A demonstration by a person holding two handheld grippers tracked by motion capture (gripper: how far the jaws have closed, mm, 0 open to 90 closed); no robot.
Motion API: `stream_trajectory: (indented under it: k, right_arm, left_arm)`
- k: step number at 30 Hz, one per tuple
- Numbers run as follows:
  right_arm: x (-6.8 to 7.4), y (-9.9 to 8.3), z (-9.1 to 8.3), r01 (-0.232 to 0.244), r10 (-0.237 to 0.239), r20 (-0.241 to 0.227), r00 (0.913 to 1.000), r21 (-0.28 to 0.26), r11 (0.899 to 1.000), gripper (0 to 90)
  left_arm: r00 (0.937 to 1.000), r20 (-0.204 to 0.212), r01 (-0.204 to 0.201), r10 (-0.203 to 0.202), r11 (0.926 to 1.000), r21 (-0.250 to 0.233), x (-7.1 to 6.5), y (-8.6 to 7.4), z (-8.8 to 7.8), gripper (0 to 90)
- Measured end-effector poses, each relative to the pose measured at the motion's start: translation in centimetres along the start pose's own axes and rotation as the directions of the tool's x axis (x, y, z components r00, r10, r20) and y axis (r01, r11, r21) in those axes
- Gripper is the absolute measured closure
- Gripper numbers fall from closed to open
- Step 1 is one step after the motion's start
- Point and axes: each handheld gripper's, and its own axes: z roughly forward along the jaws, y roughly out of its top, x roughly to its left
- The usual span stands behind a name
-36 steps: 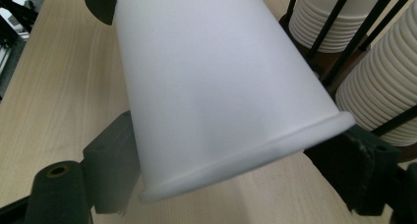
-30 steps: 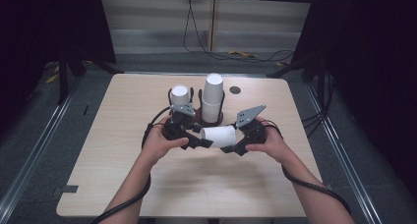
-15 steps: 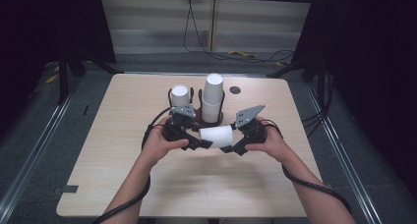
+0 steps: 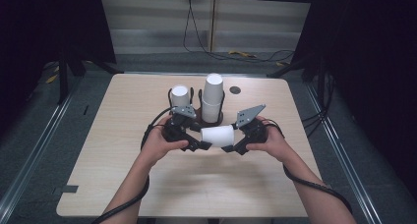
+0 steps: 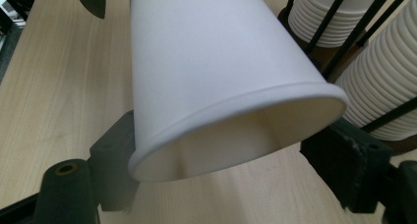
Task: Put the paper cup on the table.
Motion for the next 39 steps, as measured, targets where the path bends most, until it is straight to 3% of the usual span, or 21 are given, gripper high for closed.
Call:
stream_trajectory:
  k: [15, 39]
  right_arm:
    - [-0.05, 0.25, -0.28, 0.018, -0.019, 0.006, 0.9998, 0.087, 0.996, 20.5]
    - [-0.23, 0.58, -0.94, 0.062, -0.065, 0.014, 0.9978, 0.195, 0.979, 20.7]
  left_arm:
    - [0.9959, -0.06, -0.063, 0.069, 0.9938, 0.091, -0.6, 0.15, 0.36, 17.6]
    - [0.9932, -0.085, -0.068, 0.08, 0.9887, 0.133, -0.47, -0.18, 0.55, 17.6]
